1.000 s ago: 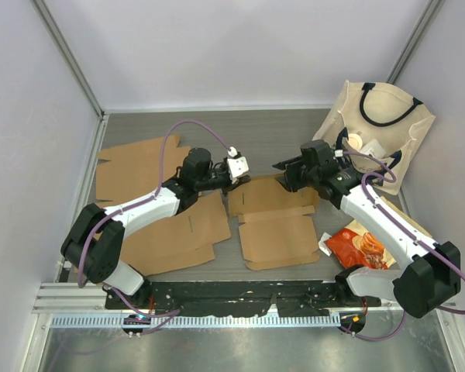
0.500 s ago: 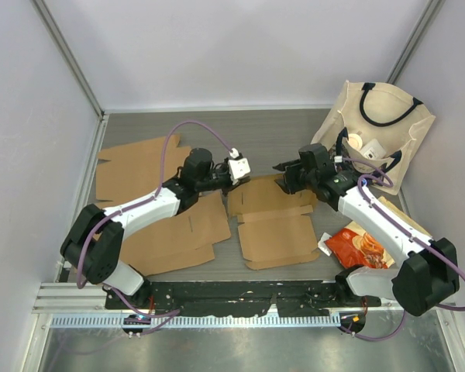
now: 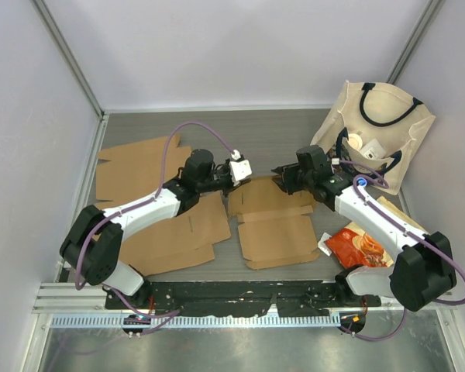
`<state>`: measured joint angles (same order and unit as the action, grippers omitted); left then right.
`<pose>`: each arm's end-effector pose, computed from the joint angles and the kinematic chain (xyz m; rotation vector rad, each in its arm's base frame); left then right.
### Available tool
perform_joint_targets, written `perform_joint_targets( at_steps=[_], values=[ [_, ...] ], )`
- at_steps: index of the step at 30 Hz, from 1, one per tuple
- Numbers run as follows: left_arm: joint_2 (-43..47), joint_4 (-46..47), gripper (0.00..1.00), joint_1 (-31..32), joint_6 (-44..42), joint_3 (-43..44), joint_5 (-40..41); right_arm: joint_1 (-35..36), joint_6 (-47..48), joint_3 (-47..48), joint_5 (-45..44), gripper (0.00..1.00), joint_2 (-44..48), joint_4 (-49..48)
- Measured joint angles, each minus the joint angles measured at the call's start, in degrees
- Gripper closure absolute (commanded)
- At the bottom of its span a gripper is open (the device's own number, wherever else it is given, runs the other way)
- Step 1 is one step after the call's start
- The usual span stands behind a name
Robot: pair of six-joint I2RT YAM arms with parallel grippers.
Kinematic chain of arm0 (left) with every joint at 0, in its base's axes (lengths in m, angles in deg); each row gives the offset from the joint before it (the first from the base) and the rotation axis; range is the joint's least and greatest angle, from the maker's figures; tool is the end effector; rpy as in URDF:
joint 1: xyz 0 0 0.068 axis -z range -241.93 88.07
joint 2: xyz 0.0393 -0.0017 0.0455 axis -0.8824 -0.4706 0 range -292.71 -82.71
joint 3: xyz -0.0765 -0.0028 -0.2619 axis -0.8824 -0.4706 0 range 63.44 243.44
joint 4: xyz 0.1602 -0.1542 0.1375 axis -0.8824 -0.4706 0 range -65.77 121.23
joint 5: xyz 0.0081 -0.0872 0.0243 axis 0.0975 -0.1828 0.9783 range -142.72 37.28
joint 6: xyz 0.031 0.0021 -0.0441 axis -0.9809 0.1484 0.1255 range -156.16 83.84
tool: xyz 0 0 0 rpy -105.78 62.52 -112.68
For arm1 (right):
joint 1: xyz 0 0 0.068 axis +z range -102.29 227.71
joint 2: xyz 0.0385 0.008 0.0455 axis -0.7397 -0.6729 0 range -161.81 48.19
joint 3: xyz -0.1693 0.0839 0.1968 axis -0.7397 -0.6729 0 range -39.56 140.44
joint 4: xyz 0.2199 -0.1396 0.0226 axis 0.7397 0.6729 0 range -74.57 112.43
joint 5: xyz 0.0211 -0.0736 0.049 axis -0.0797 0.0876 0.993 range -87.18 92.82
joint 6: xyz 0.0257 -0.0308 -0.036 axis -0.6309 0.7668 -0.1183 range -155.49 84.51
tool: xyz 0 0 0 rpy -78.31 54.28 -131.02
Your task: Fold the paper box
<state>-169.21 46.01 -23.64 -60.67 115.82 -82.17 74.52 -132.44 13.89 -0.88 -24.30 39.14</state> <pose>0.2555 -0.2241 0.2546 1.2808 1.4246 -0.6514 0.2440 0.1207 0.2678 1.4885 2.0578 0.9410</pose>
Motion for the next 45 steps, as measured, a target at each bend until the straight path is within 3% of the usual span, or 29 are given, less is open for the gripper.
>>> perform_joint_targets(
  at_steps=[2,4,6,8,9,12,17,24,28,40,45],
  values=[
    [0.20,0.00,0.92,0.02,-0.04,0.00,0.11,0.00,-0.39,-0.02,0.17,0.66,-0.66,-0.35],
    [0.46,0.00,0.92,0.02,-0.09,0.00,0.39,-0.02,-0.55,-0.04,0.24,0.73,-0.98,-0.70],
    [0.70,0.00,0.91,0.02,-0.17,0.00,0.57,0.00,-0.66,-0.07,0.26,0.88,-1.09,-1.07],
    [0.96,0.02,0.83,0.02,-0.17,0.00,0.96,-0.02,-0.87,-0.35,0.24,0.95,-1.09,-1.81],
    [1.07,0.02,0.68,0.02,-0.04,0.00,1.11,0.00,-1.07,-0.76,0.26,0.96,-1.09,-2.56],
    [1.46,0.90,0.48,0.13,2.01,-0.11,1.95,-0.02,-1.66,-3.06,0.31,0.99,-1.07,-5.77],
    [5.62,5.31,0.43,0.24,13.53,-2.49,8.46,-0.02,-2.19,-11.15,0.00,0.99,-0.42,-16.24],
    [10.19,2.34,0.70,0.20,38.23,-1.75,20.68,-0.02,-1.81,-16.94,-0.74,0.99,0.37,-24.72],
    [7.21,-5.22,0.75,0.11,44.89,2.16,24.50,-0.02,-1.77,-16.94,-0.98,0.99,0.63,-27.54],
    [5.14,-12.11,0.88,0.13,47.19,2.14,34.21,-0.02,-2.67,-16.92,-1.51,0.99,1.03,-31.21],
    [4.92,-11.72,0.87,1.62,46.29,2.12,34.84,-0.02,-3.54,-16.92,-2.05,0.99,1.03,-31.69]
  ],
)
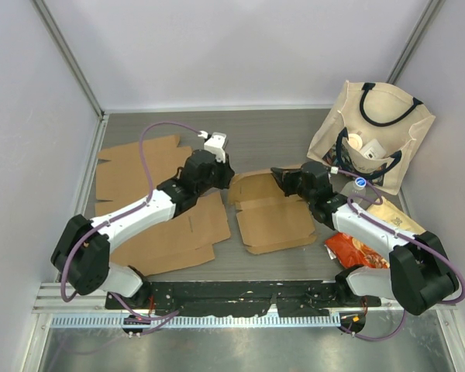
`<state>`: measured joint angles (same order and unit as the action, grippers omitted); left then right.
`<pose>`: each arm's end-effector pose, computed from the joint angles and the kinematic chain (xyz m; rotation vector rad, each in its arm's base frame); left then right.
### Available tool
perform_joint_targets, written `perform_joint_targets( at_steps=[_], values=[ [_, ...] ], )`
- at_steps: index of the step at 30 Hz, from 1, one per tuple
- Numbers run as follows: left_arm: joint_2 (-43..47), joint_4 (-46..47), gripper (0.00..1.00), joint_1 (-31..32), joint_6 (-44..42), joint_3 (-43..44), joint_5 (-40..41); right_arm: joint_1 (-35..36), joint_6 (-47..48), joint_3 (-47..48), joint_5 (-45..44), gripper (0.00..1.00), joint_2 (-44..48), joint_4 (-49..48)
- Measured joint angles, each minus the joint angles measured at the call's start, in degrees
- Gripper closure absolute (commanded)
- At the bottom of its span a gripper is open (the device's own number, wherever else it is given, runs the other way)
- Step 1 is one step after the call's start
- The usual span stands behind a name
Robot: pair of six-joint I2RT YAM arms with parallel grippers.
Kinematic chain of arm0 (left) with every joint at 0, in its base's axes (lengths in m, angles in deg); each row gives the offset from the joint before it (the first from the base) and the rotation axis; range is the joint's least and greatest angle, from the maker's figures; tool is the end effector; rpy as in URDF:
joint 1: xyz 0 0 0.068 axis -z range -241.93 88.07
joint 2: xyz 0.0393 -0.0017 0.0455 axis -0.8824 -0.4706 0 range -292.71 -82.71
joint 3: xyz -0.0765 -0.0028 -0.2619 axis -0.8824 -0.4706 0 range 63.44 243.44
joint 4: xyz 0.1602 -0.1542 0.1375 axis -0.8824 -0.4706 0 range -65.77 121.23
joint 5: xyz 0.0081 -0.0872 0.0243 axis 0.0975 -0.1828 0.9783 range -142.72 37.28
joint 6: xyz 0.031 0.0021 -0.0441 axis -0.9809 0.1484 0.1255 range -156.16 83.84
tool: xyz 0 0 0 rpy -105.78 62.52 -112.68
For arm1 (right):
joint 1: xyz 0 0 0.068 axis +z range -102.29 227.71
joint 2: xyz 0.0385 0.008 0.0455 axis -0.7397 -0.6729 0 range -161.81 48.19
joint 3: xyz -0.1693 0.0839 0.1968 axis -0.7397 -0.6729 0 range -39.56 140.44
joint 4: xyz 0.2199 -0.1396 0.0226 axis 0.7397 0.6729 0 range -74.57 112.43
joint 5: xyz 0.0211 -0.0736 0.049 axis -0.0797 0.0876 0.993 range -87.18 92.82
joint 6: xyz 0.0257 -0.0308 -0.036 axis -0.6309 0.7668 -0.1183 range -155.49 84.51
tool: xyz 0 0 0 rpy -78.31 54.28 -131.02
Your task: Fold the paper box
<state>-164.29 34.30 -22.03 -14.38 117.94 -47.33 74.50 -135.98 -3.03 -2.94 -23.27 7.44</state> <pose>0.2528 -0.2071 0.2721 0.2594 2.0217 -0.5958 0.2416 0.1179 0.2232 1.4323 1.7930 1.2097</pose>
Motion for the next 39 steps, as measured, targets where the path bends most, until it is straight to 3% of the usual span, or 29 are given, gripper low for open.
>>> perform_joint_targets(
  at_steps=[13,19,26,36,39],
  values=[
    [-3.19,-1.09,0.90,4.31,-3.26,1.07,6.40,0.00,-0.68,0.26,-0.63,0.99,-0.11,-0.02],
    [-5.01,-1.16,0.82,5.25,-3.17,2.95,6.80,-0.37,-1.66,0.26,-1.42,0.99,-0.20,0.00],
    [-4.85,-0.79,0.86,5.97,-3.23,2.93,6.56,-0.37,-3.58,-0.61,-1.44,0.99,-0.17,-1.40],
    [-6.60,-0.81,0.82,7.45,-3.21,4.20,5.60,-0.28,-5.75,-1.20,-2.14,0.99,-0.17,-2.25],
    [-7.91,-0.81,0.73,7.72,-3.15,4.83,6.14,-0.37,-5.73,-1.22,-2.95,0.99,-0.17,-2.16]
  ],
)
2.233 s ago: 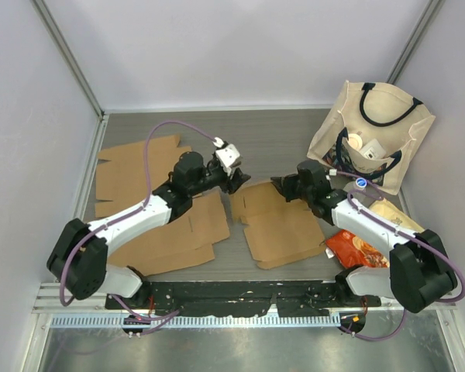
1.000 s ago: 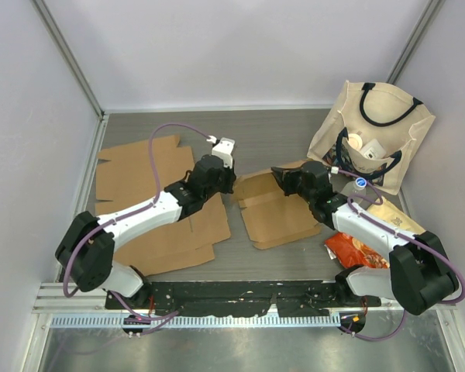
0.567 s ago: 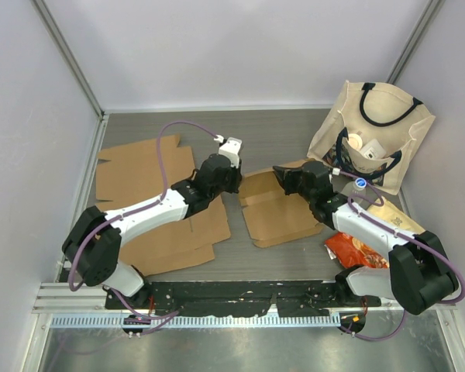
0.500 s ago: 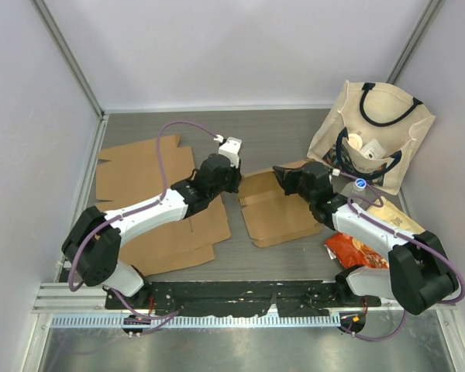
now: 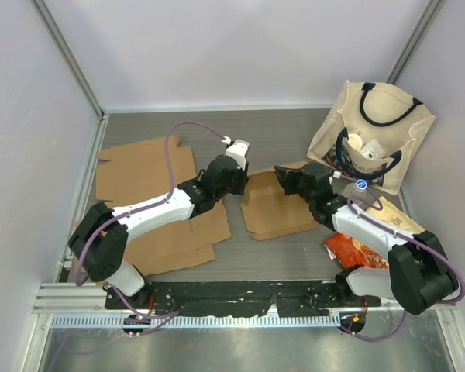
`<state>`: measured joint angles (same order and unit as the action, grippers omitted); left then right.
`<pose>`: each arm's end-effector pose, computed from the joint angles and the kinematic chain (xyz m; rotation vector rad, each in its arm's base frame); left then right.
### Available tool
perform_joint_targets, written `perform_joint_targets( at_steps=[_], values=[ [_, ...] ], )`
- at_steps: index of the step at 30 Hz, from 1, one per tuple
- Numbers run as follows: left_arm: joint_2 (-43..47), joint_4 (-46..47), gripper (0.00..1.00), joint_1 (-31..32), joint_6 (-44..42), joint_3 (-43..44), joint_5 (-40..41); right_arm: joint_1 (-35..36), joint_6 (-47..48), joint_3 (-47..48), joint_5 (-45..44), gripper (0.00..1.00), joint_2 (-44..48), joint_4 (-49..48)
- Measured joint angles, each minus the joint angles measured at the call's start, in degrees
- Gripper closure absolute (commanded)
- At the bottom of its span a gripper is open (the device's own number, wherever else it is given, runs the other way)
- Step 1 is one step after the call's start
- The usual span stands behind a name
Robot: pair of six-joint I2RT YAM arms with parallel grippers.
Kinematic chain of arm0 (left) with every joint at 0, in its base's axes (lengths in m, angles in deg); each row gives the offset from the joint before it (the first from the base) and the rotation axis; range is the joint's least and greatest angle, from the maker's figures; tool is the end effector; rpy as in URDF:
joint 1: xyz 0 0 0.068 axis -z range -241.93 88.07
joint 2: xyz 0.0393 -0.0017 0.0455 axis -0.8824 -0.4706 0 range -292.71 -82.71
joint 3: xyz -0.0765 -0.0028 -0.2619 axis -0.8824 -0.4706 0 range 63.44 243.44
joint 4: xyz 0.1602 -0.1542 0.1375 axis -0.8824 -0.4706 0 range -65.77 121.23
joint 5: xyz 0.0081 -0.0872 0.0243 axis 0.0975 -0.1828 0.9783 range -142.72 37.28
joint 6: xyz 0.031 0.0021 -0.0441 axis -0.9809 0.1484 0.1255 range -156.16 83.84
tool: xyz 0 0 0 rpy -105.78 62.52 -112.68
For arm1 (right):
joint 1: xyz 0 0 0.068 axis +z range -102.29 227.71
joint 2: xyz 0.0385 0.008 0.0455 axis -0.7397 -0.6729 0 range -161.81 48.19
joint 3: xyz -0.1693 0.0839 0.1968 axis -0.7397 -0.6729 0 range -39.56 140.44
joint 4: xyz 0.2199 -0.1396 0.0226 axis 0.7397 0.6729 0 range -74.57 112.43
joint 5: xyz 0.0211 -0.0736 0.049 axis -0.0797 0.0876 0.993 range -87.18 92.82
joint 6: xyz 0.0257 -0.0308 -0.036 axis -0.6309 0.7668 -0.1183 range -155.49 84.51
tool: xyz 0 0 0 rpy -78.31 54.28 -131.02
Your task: Fold the paper box
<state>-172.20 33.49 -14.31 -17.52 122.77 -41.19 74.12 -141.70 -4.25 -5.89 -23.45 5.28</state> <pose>0.2451 -0.2581 0.2554 0.3986 2.0479 -0.5091 0.2422 0.1142 0.2192 1.5455 1.6798 1.2304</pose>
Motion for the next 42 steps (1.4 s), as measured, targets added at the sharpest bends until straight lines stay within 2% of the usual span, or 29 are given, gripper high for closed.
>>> perform_joint_targets(
  at_steps=[4,11,15,18,22,25,34,42],
  values=[
    [3.19,1.75,0.58,0.13,-0.76,-2.93,0.44,0.11,0.02,-0.02,0.04,0.99,0.00,-0.11],
    [19.78,4.52,0.48,0.17,-2.08,-13.03,2.58,0.11,0.46,-0.37,0.13,0.99,0.00,-0.59],
    [24.11,6.69,0.52,-1.51,-0.92,-15.98,4.98,0.11,0.83,-0.39,0.22,0.99,0.00,-0.61],
    [21.75,6.78,0.53,-5.46,0.59,-16.24,5.11,0.11,0.92,-0.39,0.26,0.99,0.00,-0.63],
    [13.97,8.35,0.50,-9.07,-0.98,-16.24,2.69,0.11,0.96,-0.39,0.26,0.99,0.00,-0.63],
    [9.29,11.02,0.49,-9.01,-3.17,-16.52,-1.73,0.11,0.98,-0.39,0.26,0.99,0.00,-0.66],
    [4.55,23.08,0.48,-8.68,-8.68,-18.82,-14.82,0.11,1.03,-0.39,0.26,0.99,0.00,-0.61],
    [1.14,27.96,0.46,-7.76,-10.23,-18.36,-17.42,0.28,1.11,-0.39,0.02,0.99,-0.02,-0.57]
  ],
)
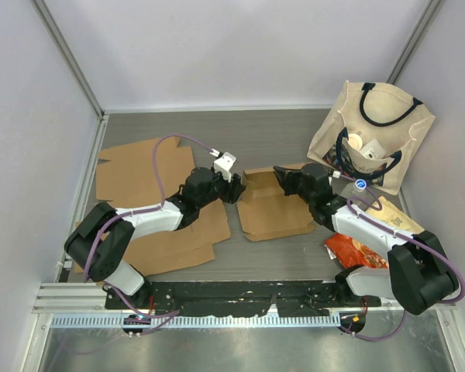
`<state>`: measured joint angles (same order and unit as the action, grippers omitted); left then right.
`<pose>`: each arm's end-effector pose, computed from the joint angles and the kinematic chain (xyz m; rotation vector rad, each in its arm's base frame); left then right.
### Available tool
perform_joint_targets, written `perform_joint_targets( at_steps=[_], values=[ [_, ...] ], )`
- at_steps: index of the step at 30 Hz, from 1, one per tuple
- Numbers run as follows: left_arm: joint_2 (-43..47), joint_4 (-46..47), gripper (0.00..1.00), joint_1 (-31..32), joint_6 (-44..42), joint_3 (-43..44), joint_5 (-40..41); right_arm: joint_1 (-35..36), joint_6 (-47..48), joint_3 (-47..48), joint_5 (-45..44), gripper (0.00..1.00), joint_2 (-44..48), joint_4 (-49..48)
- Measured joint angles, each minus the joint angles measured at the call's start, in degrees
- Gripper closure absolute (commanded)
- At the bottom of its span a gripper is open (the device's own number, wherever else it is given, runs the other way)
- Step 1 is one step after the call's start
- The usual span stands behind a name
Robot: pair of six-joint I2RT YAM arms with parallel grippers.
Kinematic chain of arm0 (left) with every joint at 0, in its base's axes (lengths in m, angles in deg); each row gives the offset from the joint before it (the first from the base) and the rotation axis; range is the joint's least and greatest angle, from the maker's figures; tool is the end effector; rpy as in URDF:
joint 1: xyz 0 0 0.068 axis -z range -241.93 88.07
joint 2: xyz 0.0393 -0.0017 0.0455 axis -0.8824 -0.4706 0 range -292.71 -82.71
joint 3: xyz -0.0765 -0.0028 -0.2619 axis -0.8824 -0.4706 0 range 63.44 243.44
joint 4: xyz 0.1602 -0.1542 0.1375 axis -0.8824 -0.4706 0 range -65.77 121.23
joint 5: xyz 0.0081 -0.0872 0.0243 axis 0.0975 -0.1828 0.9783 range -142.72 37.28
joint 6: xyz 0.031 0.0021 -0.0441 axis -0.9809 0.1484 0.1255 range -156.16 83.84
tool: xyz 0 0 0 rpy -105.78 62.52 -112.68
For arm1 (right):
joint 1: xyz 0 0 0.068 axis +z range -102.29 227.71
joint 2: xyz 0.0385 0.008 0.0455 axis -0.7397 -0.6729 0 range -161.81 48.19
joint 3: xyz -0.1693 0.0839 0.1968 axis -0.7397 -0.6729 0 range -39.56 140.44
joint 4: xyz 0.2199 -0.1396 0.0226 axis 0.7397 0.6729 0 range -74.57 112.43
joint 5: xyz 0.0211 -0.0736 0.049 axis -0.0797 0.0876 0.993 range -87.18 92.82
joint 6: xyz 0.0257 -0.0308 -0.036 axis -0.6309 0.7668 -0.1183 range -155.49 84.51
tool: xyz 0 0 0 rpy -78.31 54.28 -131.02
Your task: Fold the paper box
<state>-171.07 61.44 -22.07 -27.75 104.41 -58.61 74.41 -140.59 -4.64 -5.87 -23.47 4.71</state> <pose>0.2486 -0.2124 0.2054 0.5917 1.8317 -0.6704 0.2412 0.1152 0.2178 1.5209 1.6940 1.2260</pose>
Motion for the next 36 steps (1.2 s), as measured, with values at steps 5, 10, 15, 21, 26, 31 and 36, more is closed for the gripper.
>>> perform_joint_targets(
  at_steps=[5,10,15,21,26,31,36],
  values=[
    [-0.79,2.95,0.45,1.01,-1.01,0.00,1.29,1.03,1.25,0.00,-1.07,0.99,-0.37,-0.04],
    [-2.45,7.02,0.49,1.51,-1.27,-0.79,1.11,3.32,6.27,-0.48,-4.33,0.99,-1.11,-1.42],
    [-2.73,10.93,0.48,1.66,-0.74,-4.83,1.53,4.20,10.05,-3.87,-6.36,0.99,-1.09,-6.51],
    [-2.73,12.63,0.43,1.66,-0.61,-7.65,3.52,4.33,12.41,-4.00,-7.45,0.99,-1.09,-7.39],
    [-3.13,14.91,0.41,1.66,-1.11,-7.67,3.93,4.33,13.29,-3.93,-7.80,0.98,-1.09,-7.26],
    [-5.64,18.10,0.42,1.79,-1.46,-7.30,3.89,4.33,13.51,-3.63,-8.07,0.97,-1.09,-6.78],
    [-8.90,21.53,0.51,3.76,-3.30,-6.23,7.39,4.33,13.53,-3.08,-8.44,0.99,-1.09,-5.77]
  ],
)
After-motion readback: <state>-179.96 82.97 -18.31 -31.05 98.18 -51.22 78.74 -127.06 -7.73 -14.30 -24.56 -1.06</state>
